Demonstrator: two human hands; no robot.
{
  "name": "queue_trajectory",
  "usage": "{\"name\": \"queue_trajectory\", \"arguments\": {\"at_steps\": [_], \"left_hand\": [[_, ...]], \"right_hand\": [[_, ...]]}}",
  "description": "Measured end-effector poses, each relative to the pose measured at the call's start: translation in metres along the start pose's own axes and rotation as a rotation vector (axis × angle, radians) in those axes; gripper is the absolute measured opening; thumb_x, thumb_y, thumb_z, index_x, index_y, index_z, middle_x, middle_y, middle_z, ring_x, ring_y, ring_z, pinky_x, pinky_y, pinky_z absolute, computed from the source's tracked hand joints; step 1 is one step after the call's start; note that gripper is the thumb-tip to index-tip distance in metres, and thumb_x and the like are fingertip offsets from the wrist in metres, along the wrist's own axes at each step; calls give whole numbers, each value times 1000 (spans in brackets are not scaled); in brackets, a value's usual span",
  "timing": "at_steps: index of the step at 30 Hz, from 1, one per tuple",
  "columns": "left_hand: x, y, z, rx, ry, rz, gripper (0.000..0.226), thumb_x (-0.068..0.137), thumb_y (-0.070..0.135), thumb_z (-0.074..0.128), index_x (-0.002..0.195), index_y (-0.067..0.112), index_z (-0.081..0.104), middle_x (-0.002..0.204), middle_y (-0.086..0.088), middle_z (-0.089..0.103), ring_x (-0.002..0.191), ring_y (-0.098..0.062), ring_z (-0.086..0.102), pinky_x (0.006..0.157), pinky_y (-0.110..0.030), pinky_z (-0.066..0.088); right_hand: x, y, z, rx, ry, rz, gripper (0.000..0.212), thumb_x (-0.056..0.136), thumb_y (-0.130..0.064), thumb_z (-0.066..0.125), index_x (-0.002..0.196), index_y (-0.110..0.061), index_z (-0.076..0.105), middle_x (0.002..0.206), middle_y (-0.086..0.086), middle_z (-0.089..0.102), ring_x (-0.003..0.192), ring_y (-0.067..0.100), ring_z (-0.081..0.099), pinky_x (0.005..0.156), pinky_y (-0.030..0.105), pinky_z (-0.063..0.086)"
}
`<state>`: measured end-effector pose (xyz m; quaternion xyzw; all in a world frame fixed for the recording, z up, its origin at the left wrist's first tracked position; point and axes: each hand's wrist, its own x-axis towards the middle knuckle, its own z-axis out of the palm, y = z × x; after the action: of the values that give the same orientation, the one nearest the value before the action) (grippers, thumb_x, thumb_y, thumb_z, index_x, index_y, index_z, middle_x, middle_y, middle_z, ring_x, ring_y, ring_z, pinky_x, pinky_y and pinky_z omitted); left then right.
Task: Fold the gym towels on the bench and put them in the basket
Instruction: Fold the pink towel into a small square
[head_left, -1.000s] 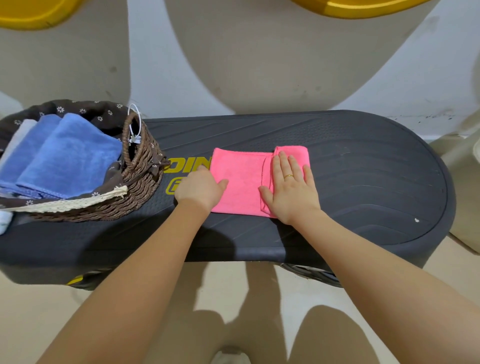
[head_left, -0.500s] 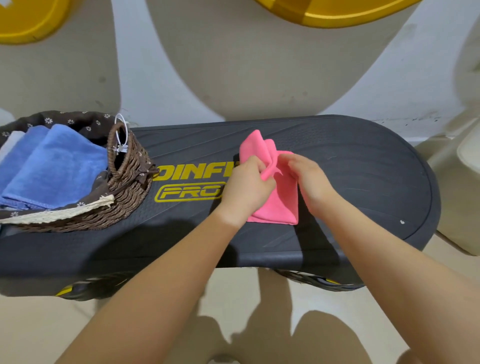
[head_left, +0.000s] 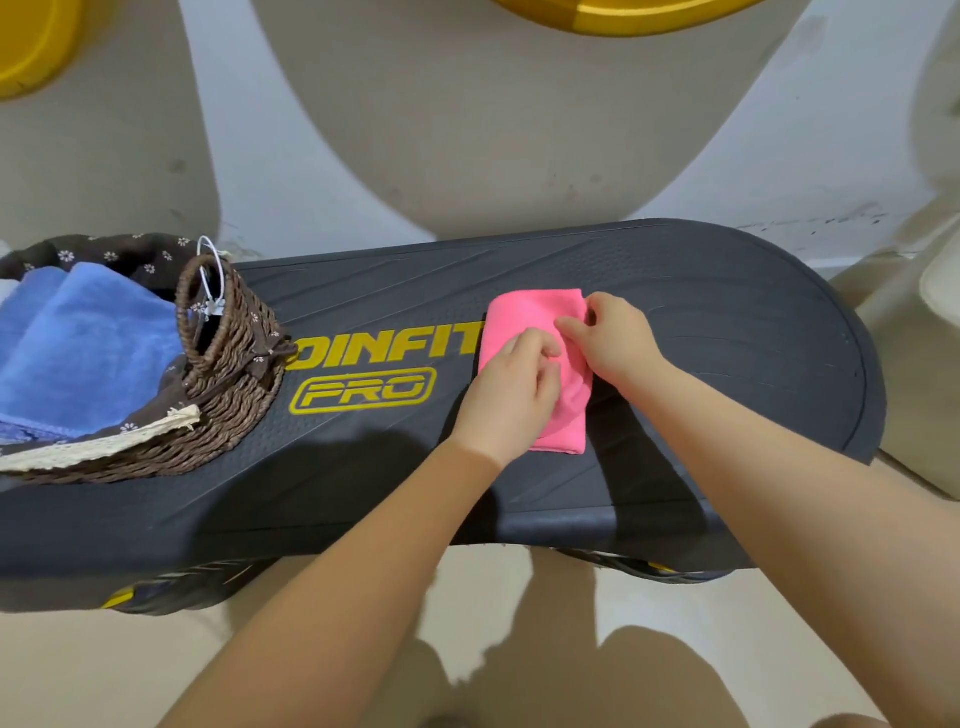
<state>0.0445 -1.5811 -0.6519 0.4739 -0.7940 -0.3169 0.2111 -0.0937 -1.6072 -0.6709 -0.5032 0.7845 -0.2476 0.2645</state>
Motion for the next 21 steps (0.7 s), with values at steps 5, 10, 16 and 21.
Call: {"name": "queue_trajectory", "arguments": {"at_steps": [5,10,16,21], "left_hand": [[-12,-27,12,499,-109,10,77,82,57,22,145,14,23,154,-7,17,140,-24,16,111,-36,13],[-2,-36,12,446,-211,-45,104,80,67,46,148,8,-7,156,-8,-16,144,-19,-15,116,-35,-5],[-7,-42,16,211,-120,-134,133,60,67,69,146,9,-14,157,-4,-12,145,-15,-12,118,-30,-1],[-9,-45,11,270,-163,-81,121,68,64,64,148,12,-10,157,-4,-16,144,-16,-15,117,-34,-2]], "right_hand": [[0,-2,4,-292,73,36,39,89,-45,53,102,-8,52,104,10,62,104,31,55,89,40,36],[-16,-1,7,-353,346,-472,33,86,-23,49,111,-3,58,125,17,55,115,36,52,105,47,32],[-20,8,8,-485,-221,-665,62,89,-37,23,140,-6,40,149,12,37,137,27,35,113,38,25],[-4,13,1,-593,-322,-422,63,98,-47,22,150,-20,-1,159,-4,-5,147,14,-3,118,39,2]]}}
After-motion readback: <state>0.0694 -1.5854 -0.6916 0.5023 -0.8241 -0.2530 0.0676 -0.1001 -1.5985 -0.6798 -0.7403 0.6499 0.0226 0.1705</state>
